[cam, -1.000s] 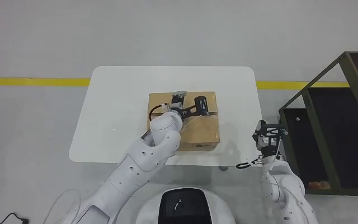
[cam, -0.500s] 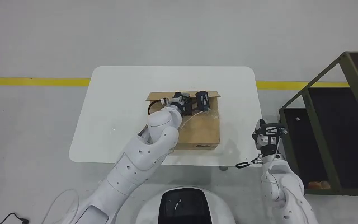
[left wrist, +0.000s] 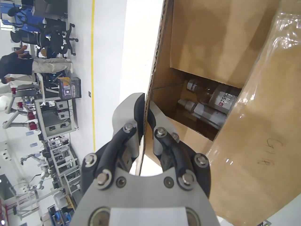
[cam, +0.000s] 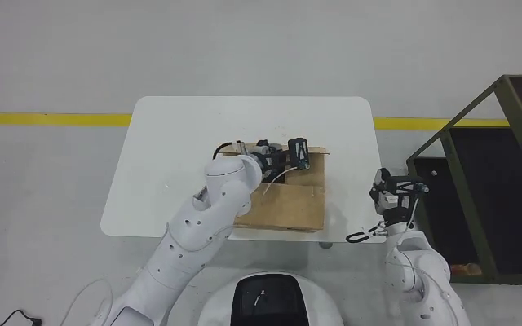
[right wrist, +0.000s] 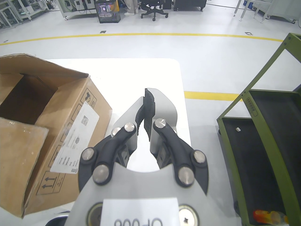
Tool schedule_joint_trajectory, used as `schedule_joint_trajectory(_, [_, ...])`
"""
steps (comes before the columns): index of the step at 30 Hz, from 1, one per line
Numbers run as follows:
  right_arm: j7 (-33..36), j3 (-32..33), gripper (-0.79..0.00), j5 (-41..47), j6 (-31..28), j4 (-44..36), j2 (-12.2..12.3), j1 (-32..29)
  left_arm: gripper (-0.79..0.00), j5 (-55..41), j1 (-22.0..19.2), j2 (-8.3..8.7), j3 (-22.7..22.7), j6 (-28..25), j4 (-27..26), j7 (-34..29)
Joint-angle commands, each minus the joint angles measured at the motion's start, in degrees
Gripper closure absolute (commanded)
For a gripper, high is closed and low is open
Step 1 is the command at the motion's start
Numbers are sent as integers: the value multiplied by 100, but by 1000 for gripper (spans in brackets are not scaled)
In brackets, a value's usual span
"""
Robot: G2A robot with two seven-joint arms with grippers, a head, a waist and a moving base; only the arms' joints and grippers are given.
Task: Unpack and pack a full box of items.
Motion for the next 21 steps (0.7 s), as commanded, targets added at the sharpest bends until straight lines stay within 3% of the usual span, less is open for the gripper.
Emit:
schedule_joint_trajectory(1, [5,9,0,11,-18,-15,3,-2,0,-116,-9,-7,-26,-91,-77,-142])
schedule_joint_trajectory(8, [10,-20,0,32,-96,25,12,40,0,-704,37,-49,-30,-355,-267,-609])
schedule_joint_trajectory(14, [24,-58,0,58,-229,60,22,97,0,-818,21,-68,3,-284,-249,-838])
schedule_joint_trajectory(15, [24,-65,0,59,-244,75,23,109,-142,-782,4,-70,14,-237,-223,-824])
schedule_joint_trajectory(16, [20,-72,0,58,-253,90,24,120,-397,-746,-12,-73,22,-166,-191,-795])
schedule_joint_trajectory(17, [15,-82,0,59,-260,112,25,129,-785,-654,-44,-74,40,-89,-150,-759])
schedule_joint_trajectory(18, [19,-92,0,54,-267,134,26,138,-785,-558,-76,-75,67,-38,-88,-716])
schedule_joint_trajectory(20, [18,-104,-105,63,-284,174,28,158,-785,-391,-159,-81,106,123,34,-547])
schedule_joint_trajectory(21, [20,-108,-95,65,-285,191,29,164,-785,-267,-216,-84,146,184,98,-451])
